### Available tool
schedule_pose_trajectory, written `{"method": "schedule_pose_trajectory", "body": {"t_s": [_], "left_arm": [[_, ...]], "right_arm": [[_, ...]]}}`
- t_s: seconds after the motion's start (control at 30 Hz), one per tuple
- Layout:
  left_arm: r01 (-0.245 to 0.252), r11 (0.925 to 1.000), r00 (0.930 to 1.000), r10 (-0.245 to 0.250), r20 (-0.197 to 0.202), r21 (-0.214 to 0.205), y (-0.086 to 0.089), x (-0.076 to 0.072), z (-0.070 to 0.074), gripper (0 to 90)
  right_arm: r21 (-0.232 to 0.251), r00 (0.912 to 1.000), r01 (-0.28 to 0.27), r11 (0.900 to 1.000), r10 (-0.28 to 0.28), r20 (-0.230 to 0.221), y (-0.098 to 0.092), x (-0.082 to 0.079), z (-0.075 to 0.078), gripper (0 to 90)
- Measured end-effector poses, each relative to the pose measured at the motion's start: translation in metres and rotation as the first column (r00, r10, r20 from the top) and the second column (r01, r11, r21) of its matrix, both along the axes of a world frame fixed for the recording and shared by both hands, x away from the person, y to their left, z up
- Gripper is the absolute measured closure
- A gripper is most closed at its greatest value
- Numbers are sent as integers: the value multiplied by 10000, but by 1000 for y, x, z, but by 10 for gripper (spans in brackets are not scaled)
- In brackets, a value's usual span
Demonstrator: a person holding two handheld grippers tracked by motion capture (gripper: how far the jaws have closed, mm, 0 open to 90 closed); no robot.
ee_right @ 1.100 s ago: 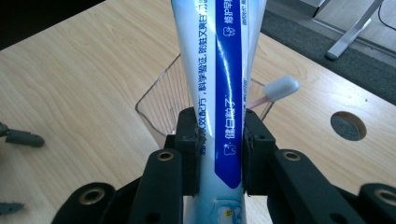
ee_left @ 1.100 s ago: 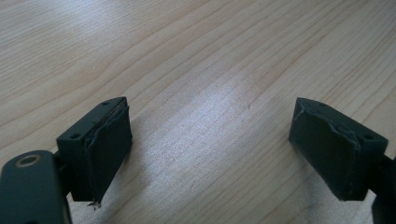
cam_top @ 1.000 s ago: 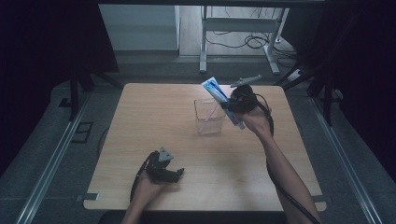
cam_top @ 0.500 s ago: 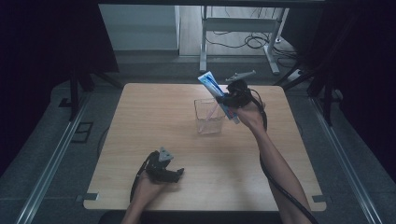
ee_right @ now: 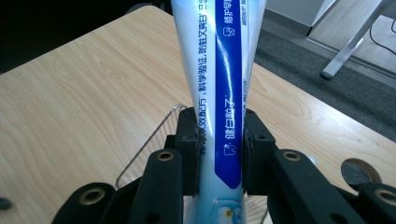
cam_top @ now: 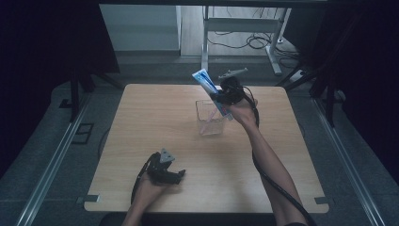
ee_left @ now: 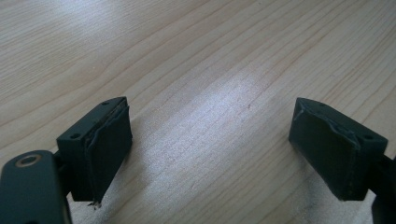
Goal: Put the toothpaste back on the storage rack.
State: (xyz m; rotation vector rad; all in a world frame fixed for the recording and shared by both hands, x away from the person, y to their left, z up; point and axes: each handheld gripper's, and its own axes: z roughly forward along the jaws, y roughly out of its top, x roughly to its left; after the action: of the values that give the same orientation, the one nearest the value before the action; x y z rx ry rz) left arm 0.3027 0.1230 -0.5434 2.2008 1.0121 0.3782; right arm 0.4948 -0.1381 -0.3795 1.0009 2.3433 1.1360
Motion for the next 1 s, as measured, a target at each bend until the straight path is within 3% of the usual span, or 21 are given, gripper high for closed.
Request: {"method": "schedule_pose_trajectory", "body": {"t_s": [0.67, 1.0], "left_arm": [[-16, 10000, 10000, 15, -11, -7, 0, 0, 0, 132], [15, 10000, 10000, -15, -19, 22, 0, 0, 0, 132]], "right_arm": [[199, 9996, -10, 9998, 5, 276, 23, 20, -11, 724], [87, 9991, -80, 9999, 77, 424, 28, 24, -27, 724]]}}
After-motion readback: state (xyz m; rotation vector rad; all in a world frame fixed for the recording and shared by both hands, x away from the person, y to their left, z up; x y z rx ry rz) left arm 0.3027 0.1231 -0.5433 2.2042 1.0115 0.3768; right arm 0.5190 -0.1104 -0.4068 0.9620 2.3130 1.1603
